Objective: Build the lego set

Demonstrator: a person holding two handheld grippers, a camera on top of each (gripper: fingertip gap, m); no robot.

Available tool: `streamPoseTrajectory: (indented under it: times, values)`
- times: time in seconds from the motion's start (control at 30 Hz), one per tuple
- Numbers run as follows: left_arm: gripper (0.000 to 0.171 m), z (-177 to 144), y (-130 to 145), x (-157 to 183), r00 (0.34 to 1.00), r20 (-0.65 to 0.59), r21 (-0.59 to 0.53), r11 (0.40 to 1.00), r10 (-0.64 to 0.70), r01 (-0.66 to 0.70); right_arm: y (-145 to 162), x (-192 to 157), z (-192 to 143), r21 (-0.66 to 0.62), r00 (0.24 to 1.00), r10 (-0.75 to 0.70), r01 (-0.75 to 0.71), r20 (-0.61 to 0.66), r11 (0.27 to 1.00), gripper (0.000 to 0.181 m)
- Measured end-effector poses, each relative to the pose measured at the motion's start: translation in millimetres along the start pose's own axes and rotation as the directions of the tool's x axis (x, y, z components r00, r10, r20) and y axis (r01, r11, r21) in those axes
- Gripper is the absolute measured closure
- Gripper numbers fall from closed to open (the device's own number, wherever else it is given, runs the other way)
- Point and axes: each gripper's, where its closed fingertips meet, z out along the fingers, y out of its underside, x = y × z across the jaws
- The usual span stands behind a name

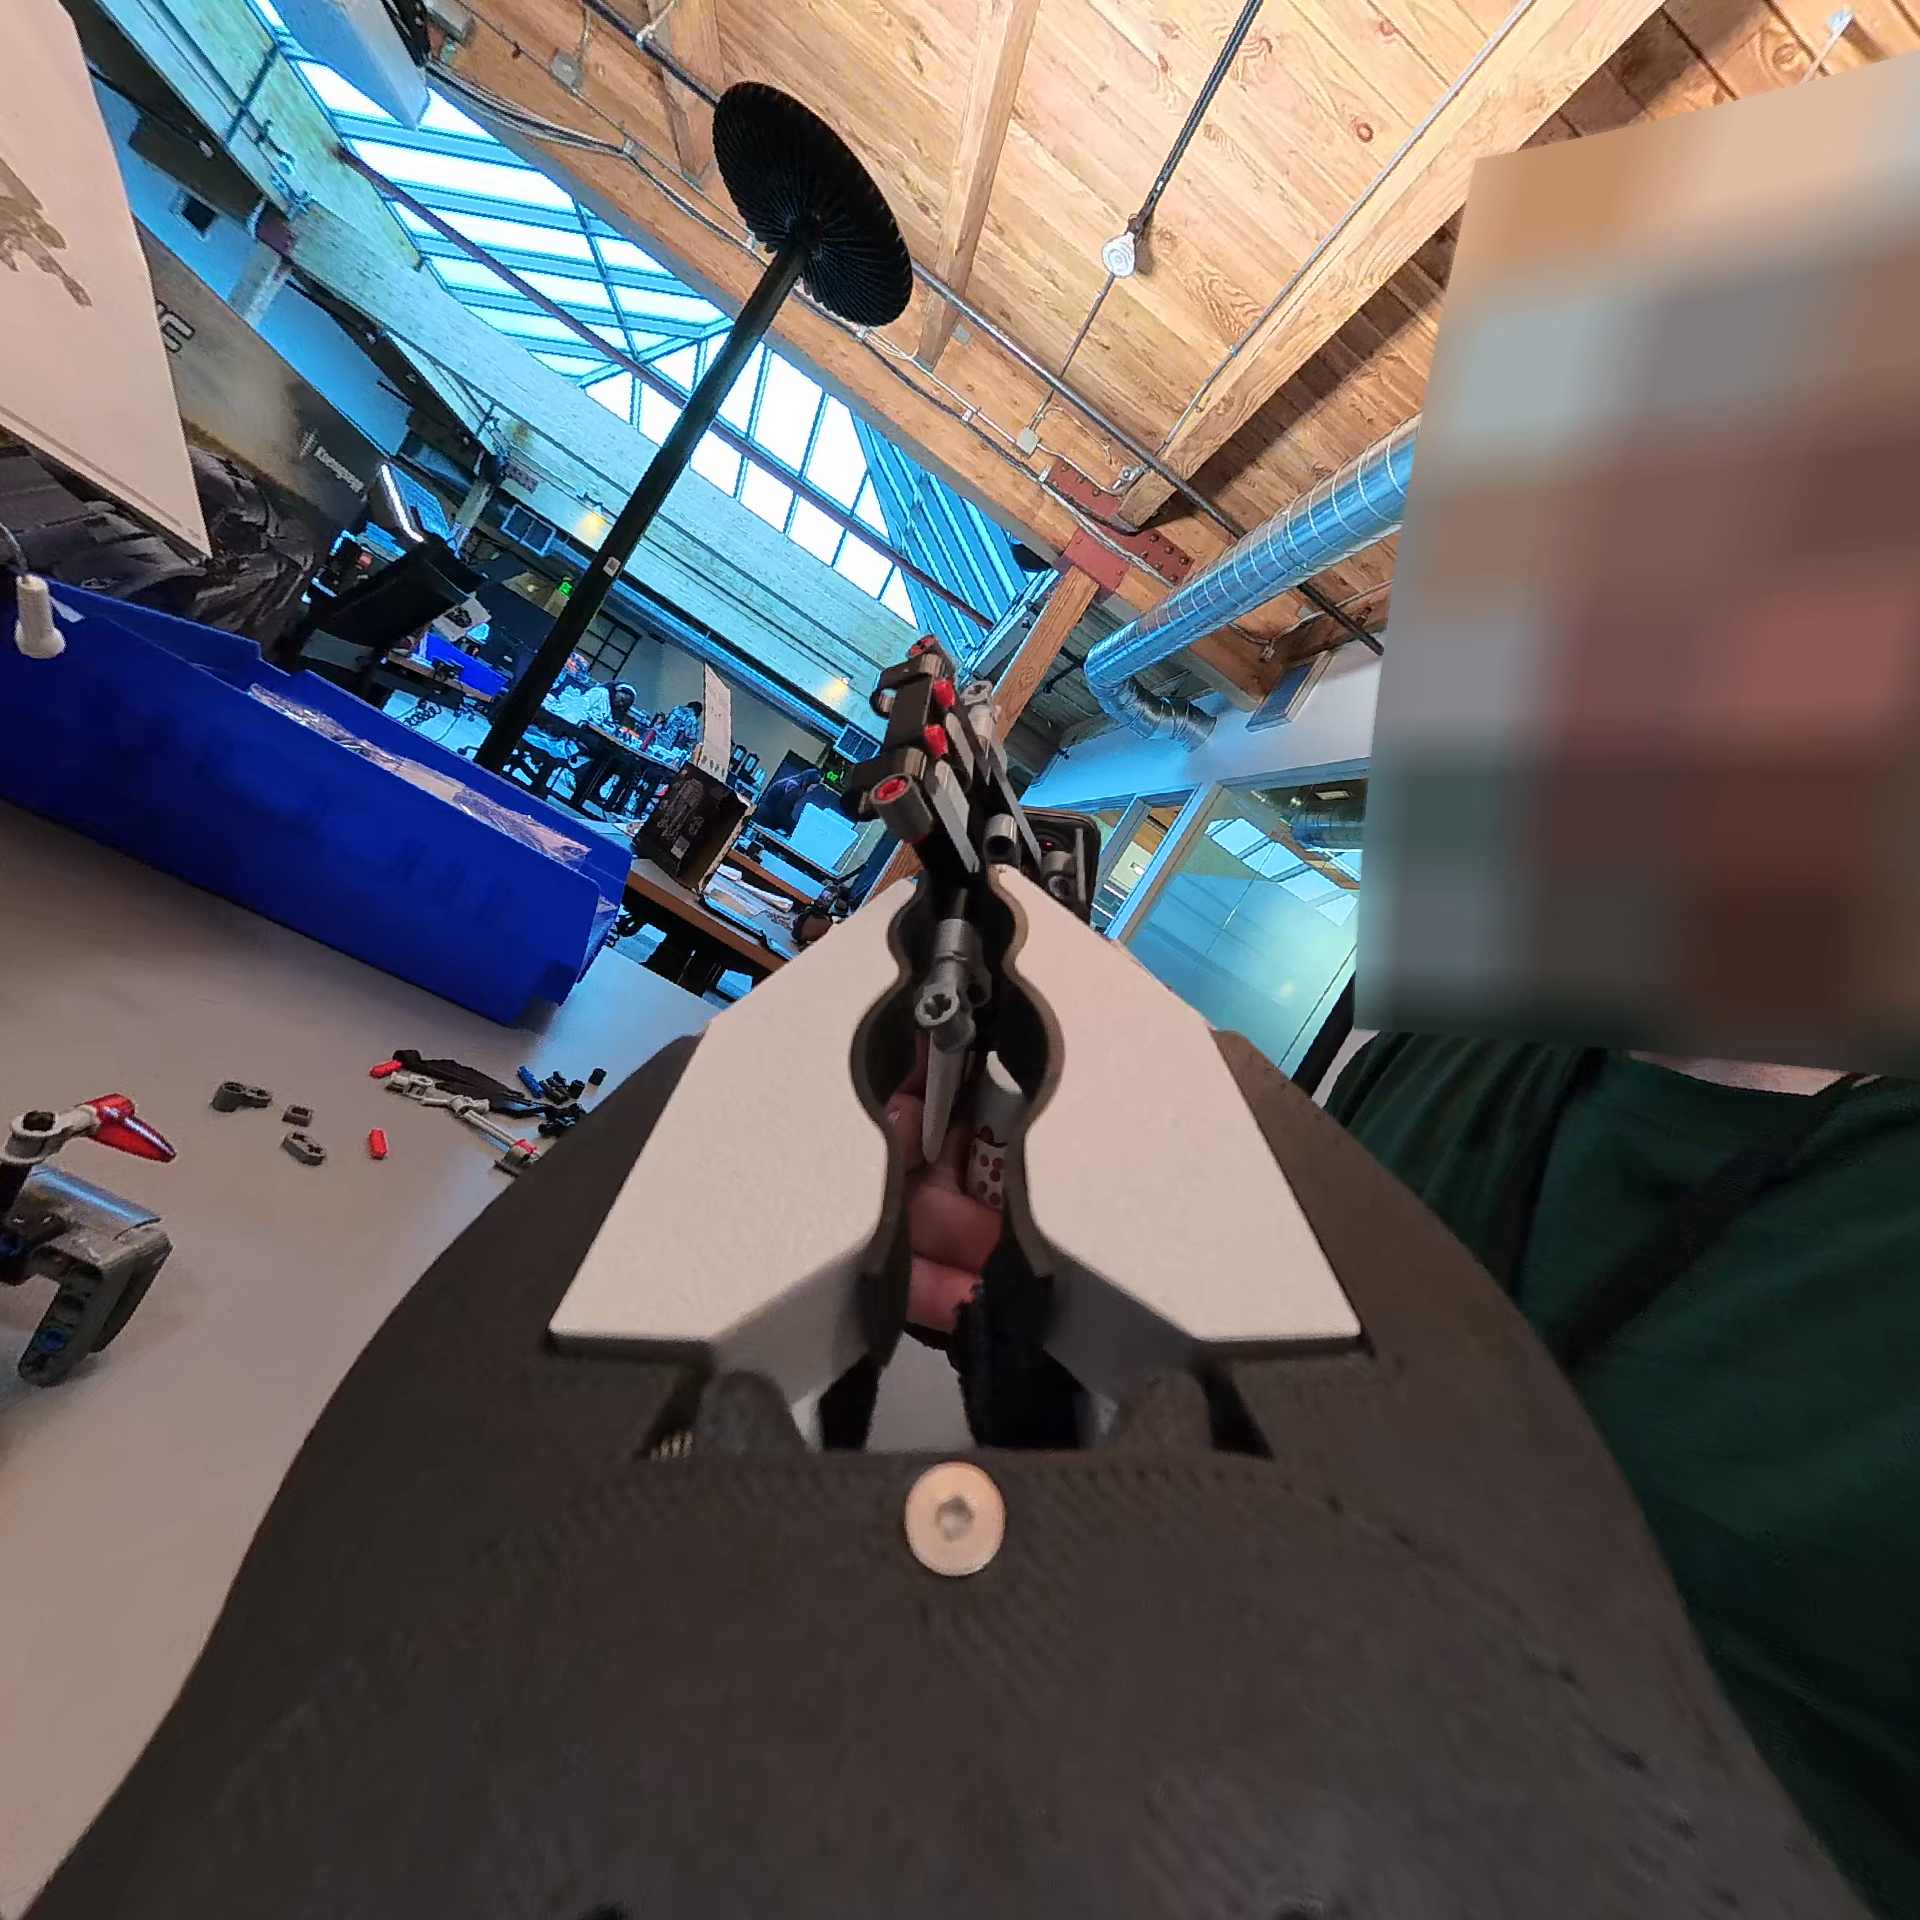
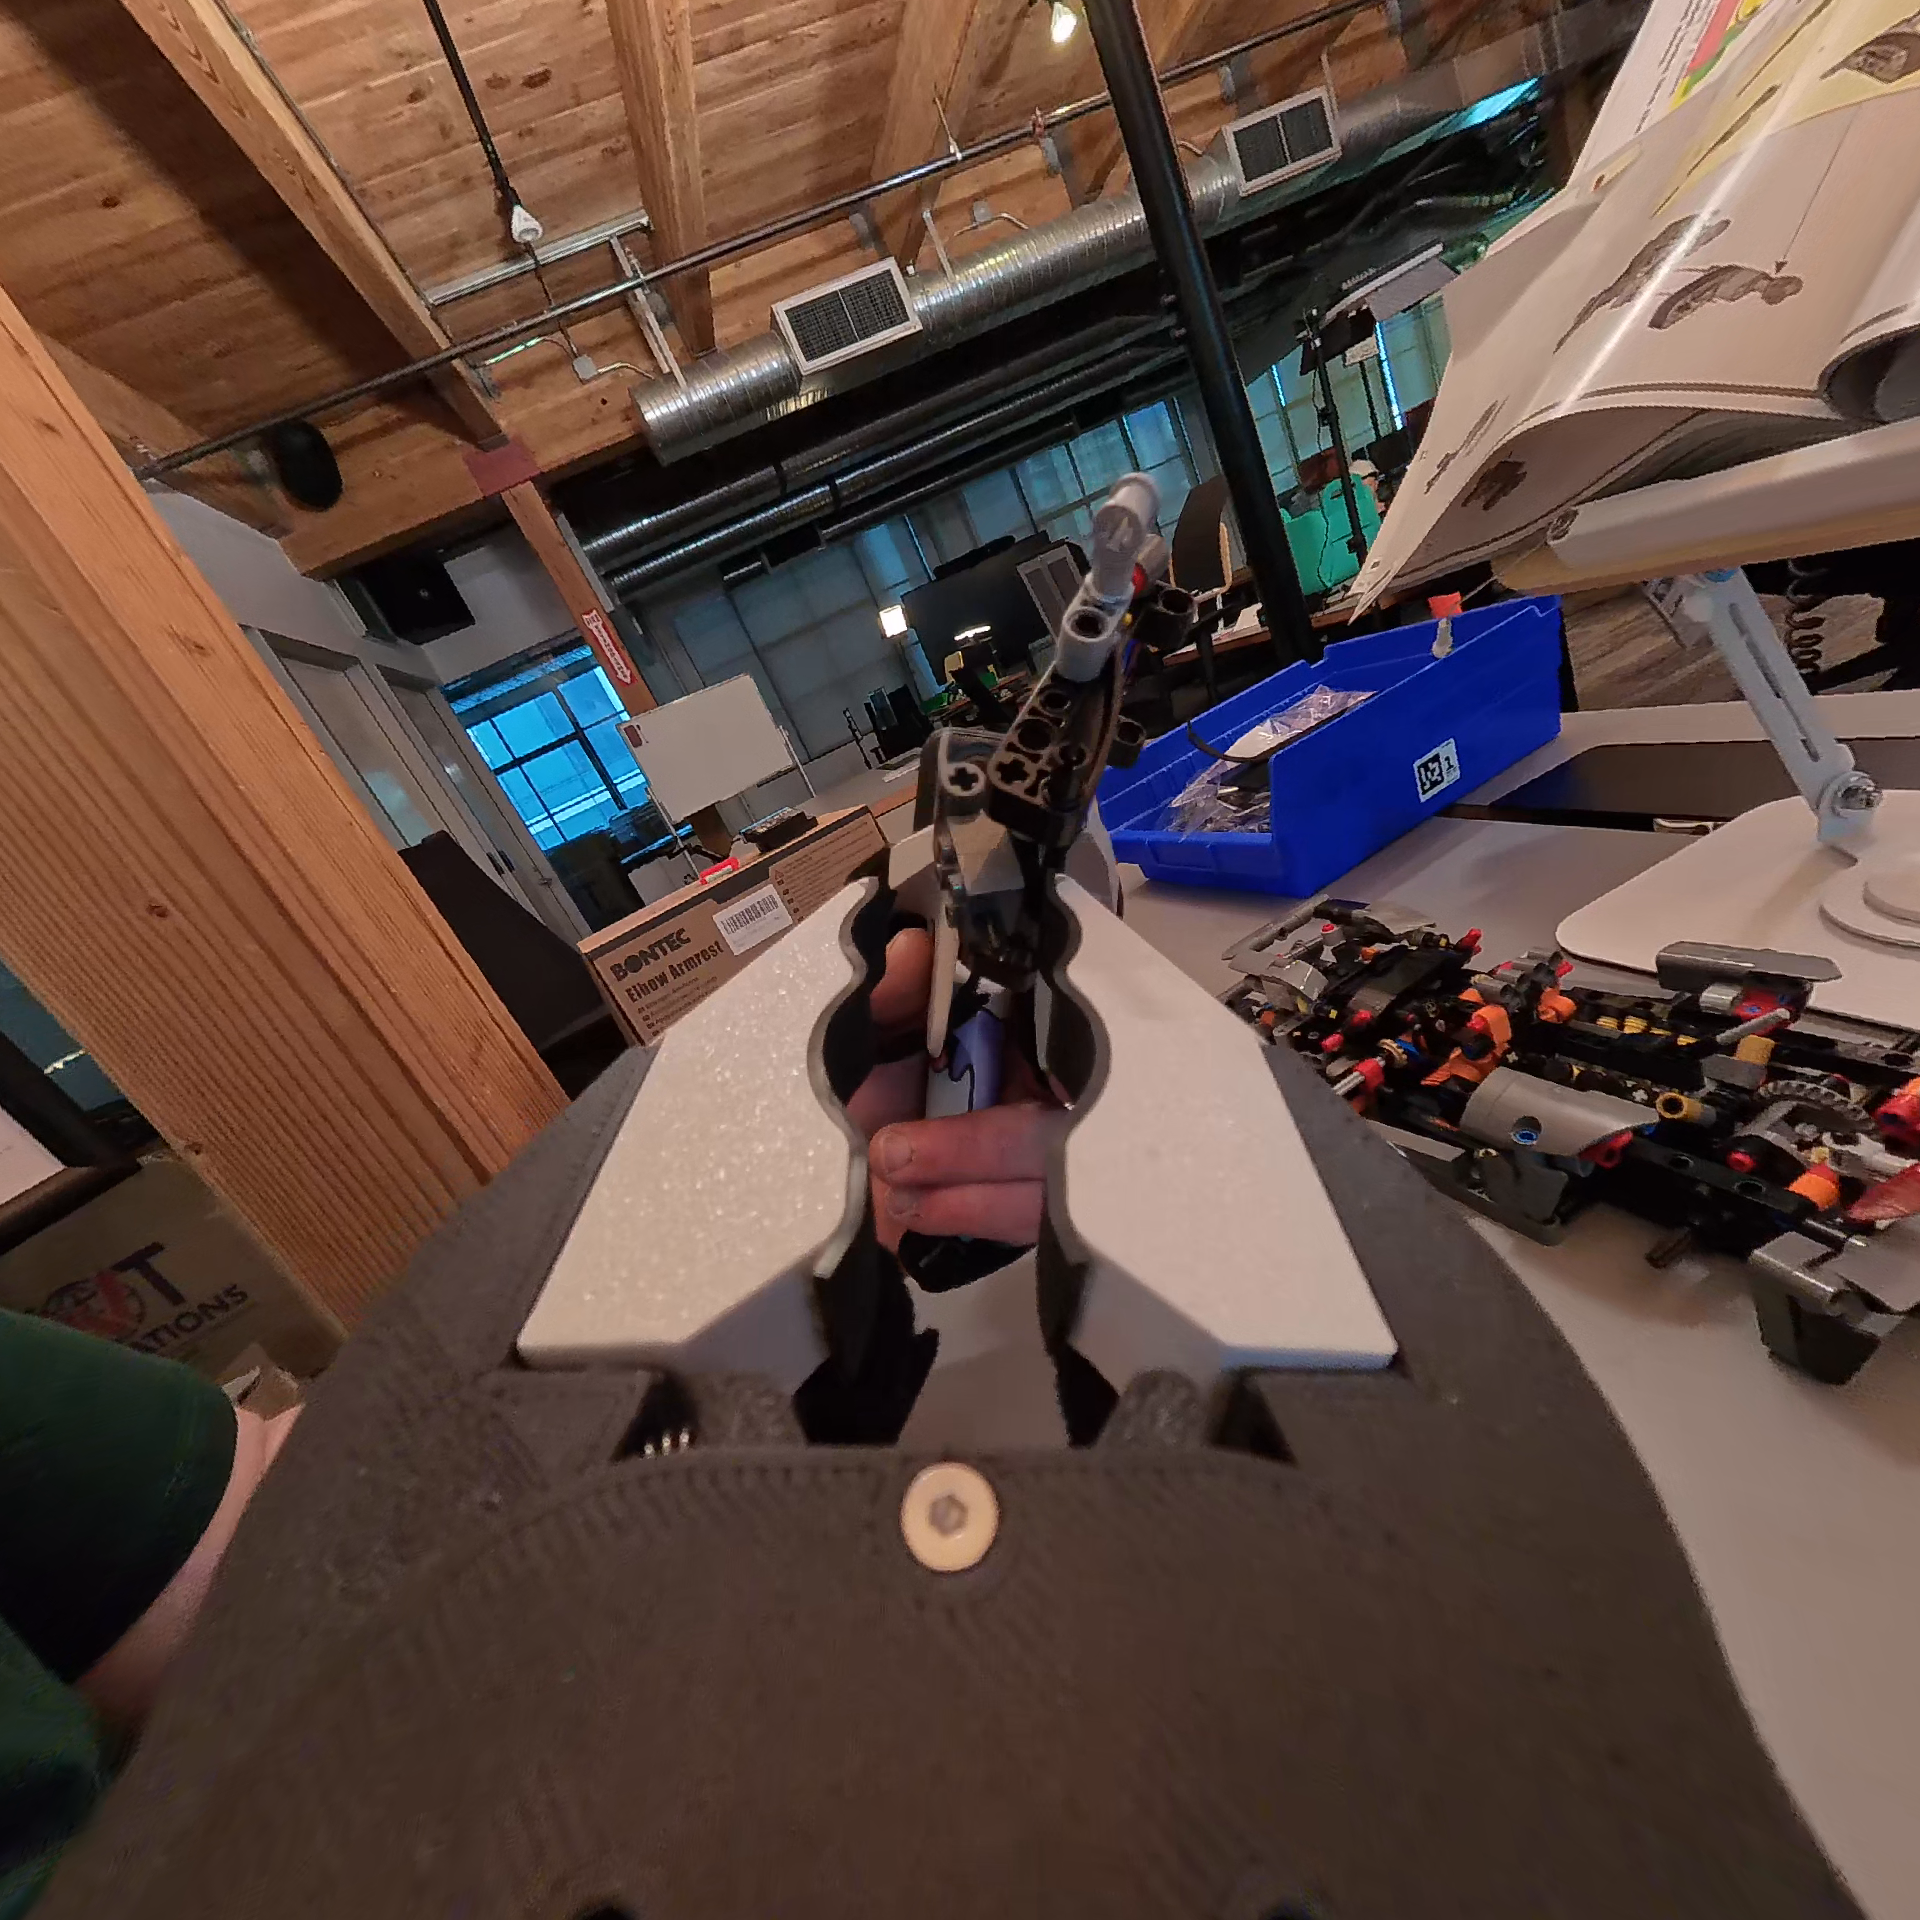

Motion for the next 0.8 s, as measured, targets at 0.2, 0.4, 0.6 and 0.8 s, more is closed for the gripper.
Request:
streamPoseTrajectory:
  times: [0.2,0.4,0.6,0.8]
  values:
    - [0.166,-0.4,-0.1,-0.6,1.000,-0.008,0.008,1.000,-0.007,0.007,0.4,-0.2,0.0,0.000,1.000,-0.005,0.005,-0.002,1.000,0.154]
    - [0.166,0.0,0.7,-1.6,1.000,-0.010,0.009,1.000,-0.010,0.010,0.6,0.6,-0.7,0.001,1.000,-0.004,0.004,-0.003,1.000,0.155]
    - [0.166,0.4,1.5,-2.7,1.000,-0.008,0.008,1.000,-0.007,0.007,1.0,2.7,-1.3,0.001,1.000,0.001,-0.001,-0.005,1.000,0.157]
    - [0.166,0.8,1.8,-3.4,1.000,-0.006,0.007,1.000,-0.006,0.006,1.1,4.6,-1.8,0.003,1.000,0.005,-0.005,-0.008,1.000,0.159]
